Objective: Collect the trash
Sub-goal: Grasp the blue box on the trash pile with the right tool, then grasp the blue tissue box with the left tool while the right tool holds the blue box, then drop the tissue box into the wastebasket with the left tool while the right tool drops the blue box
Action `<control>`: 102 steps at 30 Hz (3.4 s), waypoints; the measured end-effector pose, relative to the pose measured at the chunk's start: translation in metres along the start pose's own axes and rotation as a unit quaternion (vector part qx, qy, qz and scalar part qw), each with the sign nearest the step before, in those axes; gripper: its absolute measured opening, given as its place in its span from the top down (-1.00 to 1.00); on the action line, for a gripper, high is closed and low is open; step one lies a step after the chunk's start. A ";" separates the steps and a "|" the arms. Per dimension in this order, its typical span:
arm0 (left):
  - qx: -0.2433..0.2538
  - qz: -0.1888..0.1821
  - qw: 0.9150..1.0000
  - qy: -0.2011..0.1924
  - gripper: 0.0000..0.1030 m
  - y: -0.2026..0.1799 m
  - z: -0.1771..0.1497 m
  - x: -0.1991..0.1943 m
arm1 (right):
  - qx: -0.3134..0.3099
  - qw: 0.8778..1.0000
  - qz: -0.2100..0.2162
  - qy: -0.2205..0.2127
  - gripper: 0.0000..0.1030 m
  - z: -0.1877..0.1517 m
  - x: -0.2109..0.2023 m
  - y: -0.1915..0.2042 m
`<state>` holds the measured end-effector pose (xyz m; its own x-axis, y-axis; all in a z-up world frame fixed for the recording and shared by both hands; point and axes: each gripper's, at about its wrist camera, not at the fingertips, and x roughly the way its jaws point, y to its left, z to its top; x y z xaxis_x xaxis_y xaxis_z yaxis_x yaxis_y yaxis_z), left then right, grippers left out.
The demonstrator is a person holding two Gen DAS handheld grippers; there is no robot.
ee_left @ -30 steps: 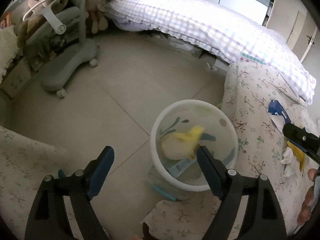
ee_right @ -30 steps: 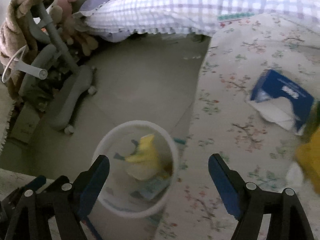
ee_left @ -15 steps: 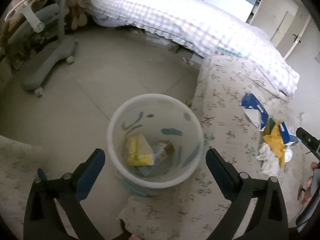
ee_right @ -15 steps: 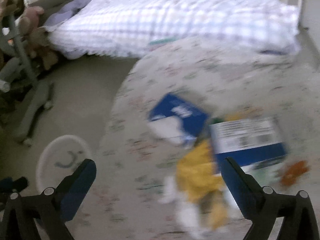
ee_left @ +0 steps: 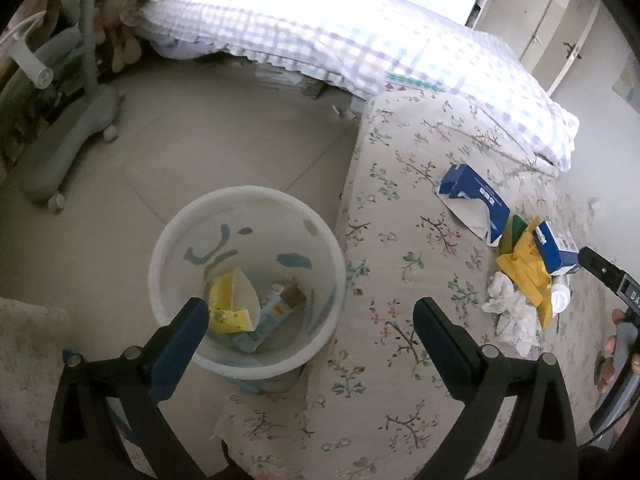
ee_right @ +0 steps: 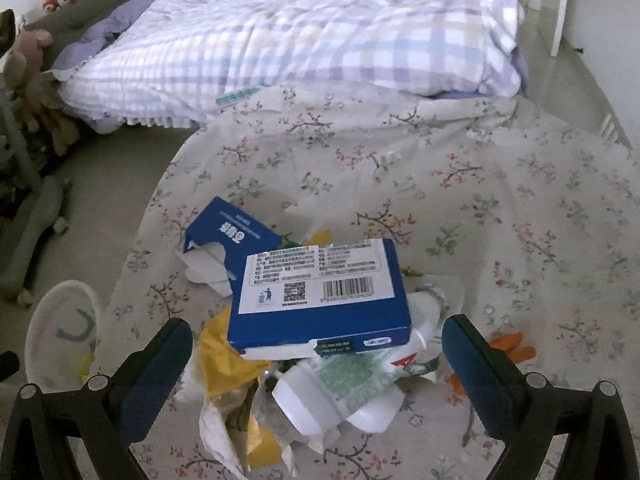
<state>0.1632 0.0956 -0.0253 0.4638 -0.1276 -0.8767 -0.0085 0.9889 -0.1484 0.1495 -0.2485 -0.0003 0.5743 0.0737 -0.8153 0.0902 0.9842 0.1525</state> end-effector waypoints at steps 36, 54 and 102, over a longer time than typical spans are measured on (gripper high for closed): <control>-0.009 -0.018 0.998 0.051 -0.99 -0.151 0.060 0.064 | 0.068 0.997 -0.021 0.005 -0.82 -0.002 -0.019 -0.116; -0.085 0.038 0.991 0.098 -0.65 -0.224 0.107 0.151 | 0.103 0.994 -0.038 0.029 -0.82 -0.015 -0.009 -0.196; 0.039 -0.030 0.999 0.008 0.08 -0.061 0.001 0.002 | 0.017 0.998 0.061 -0.001 -0.82 -0.021 -0.062 -0.034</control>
<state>0.1653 0.0347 -0.0180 0.4471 -0.1881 -0.8745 0.0893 0.9821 -0.1656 0.0942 -0.2833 0.0335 0.5845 0.1919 -0.7883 0.0480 0.9617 0.2698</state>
